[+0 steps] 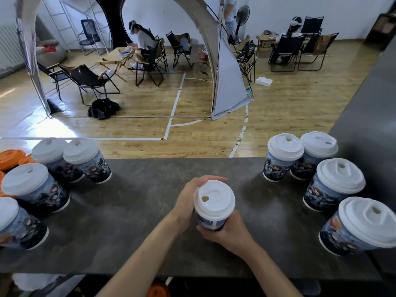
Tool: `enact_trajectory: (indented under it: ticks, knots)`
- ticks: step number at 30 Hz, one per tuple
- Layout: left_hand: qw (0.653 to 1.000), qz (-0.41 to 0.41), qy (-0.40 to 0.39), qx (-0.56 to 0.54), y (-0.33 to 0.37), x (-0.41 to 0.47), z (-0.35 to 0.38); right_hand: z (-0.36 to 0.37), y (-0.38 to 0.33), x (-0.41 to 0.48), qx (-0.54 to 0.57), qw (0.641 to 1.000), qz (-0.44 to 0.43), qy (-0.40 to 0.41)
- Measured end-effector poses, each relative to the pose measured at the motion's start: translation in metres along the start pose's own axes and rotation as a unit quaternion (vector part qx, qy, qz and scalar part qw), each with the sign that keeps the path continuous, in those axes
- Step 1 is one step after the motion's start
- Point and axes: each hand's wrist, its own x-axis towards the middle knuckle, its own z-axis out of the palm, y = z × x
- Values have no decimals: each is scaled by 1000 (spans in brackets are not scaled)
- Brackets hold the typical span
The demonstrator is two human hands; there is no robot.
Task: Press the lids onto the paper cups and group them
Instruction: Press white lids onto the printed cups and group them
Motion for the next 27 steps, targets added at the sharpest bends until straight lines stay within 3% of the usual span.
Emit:
enact_trajectory:
  ticks: [4,9,11,13,16,18,24,27]
  knots:
    - [1000,26,16,-9,-5,-1,-1,2,1,-2,-2,1000,10,-6]
    - [974,152,166,0,-29,-14,16,5,1,3,6,1000,9,13]
    - [967,161,196,-3,-30,-16,24,6,3,4,4,1000,12,9]
    - [979,111,172,-15,-21,-13,19,4,3,3,5,1000,19,10]
    - [999,-3,37,-13,-2,-6,0,2,1,1,-6,1000,22,4]
    - [1000,-16,-1,1,-3,-4,-6,2,1,-1,-7,1000,22,0]
    - [985,109,129,-15,-20,-14,9,8,-2,2,10,1000,12,11]
    - [981,119,156,-8,-23,-15,14,7,-1,2,10,1000,12,16]
